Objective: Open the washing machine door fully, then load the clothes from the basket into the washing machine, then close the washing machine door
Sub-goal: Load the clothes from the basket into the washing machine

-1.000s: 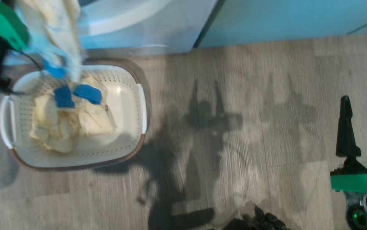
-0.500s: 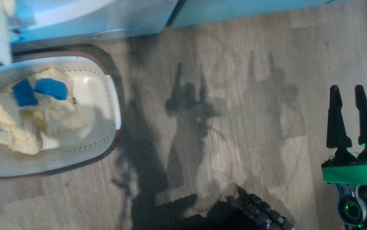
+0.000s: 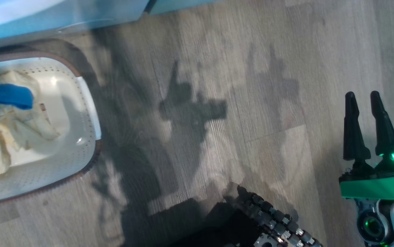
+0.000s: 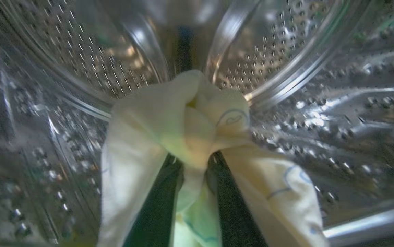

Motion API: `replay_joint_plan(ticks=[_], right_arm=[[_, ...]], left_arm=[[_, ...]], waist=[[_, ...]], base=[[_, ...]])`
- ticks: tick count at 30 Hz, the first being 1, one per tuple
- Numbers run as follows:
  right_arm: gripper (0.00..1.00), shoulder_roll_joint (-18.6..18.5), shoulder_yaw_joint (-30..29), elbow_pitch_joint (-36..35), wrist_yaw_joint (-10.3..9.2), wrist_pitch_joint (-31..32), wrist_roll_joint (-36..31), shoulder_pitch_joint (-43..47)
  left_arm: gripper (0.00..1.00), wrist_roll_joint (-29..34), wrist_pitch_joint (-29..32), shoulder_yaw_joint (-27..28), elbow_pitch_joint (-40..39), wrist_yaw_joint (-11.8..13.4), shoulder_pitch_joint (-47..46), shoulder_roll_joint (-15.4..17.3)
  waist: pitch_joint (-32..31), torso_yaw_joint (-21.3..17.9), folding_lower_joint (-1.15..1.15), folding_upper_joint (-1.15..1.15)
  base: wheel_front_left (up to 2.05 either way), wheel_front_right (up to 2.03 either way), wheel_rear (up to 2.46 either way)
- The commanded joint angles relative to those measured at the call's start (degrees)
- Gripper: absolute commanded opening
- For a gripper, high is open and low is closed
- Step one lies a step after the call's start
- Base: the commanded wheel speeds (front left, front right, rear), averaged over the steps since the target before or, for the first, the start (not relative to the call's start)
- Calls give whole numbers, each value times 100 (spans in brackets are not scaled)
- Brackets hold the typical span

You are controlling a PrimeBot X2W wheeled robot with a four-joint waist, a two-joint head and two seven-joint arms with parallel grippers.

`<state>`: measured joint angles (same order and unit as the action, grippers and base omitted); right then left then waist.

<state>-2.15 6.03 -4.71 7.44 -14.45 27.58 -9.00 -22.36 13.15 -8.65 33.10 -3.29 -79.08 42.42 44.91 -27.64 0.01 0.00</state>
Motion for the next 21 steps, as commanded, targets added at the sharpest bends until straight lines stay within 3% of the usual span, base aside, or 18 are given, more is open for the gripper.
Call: replay_joint_plan(ticks=[1, 11, 16, 21], right_arm=[[100, -73, 93, -171, 5, -55, 48, 27], [100, -73, 170, -190, 5, -55, 115, -20], [100, -73, 194, -156, 5, -55, 136, -52], [100, -73, 214, -128, 5, -55, 172, -96]], left_arm=[[0, 214, -323, 43, -208, 30, -288, 392], [0, 948, -2263, -333, -71, 82, -1142, 389], [0, 957, -2047, -472, 293, -6, -1308, 323], [0, 632, -1230, -495, 831, -168, -1229, 253]], waist=[[83, -75, -1, 0], [300, -193, -1, 0], [323, -161, -1, 0], [326, -130, -1, 0]], base=[[0, 0, 0], [0, 0, 0], [0, 0, 0], [0, 0, 0]])
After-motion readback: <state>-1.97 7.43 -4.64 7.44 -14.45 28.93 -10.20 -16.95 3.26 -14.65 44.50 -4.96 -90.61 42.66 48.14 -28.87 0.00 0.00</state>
